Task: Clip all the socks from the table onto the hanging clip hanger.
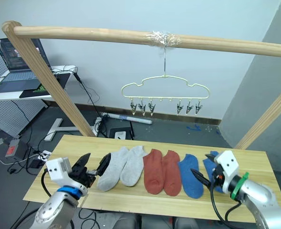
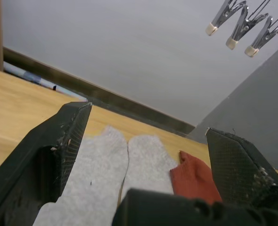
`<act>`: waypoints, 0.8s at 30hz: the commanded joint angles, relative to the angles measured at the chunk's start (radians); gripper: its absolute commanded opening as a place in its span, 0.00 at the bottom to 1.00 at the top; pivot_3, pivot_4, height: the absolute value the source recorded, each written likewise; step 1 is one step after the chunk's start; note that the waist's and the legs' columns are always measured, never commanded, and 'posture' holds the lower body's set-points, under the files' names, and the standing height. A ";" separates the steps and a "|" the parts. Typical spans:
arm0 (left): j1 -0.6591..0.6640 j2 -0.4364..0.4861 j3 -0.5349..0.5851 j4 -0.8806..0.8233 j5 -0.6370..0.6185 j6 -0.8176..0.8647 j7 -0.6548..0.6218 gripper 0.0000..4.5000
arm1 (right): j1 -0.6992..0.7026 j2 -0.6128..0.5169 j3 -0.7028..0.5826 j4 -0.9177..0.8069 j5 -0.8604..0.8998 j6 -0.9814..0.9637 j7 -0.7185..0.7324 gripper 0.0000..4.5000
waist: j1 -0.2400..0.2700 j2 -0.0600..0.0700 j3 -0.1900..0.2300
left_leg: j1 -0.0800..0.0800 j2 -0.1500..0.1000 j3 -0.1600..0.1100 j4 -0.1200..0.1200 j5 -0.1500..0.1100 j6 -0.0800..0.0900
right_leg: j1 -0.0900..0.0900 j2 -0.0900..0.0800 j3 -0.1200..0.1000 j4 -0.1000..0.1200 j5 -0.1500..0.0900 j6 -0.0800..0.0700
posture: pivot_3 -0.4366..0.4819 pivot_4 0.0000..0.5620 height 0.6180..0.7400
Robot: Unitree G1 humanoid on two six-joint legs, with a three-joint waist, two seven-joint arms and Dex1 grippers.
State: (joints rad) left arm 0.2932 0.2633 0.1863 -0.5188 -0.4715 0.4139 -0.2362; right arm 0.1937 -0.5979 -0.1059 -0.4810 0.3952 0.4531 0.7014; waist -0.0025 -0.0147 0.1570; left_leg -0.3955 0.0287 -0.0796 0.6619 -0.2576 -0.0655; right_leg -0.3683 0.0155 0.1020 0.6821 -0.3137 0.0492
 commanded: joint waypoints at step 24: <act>-0.491 0.012 -0.062 0.182 0.091 0.080 0.022 0.99 | -0.586 -0.016 0.003 -0.044 0.377 0.357 0.030 1.00 | 0.005 -0.001 -0.001 | -0.003 0.000 -0.002 0.000 0.000 0.000 | -0.002 -0.001 -0.003 0.000 0.004 -0.004 | 0.55 0.18 1.00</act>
State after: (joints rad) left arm -0.1775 0.2808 0.1334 -0.3344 -0.3916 0.5136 -0.2177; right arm -0.3668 -0.6161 -0.0661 -0.5011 0.7326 0.8075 0.7385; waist 0.0022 -0.0157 0.1564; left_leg -0.3985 0.0282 -0.0817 0.6618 -0.2576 -0.0655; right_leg -0.3702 0.0148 0.0992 0.6823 -0.3091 0.0458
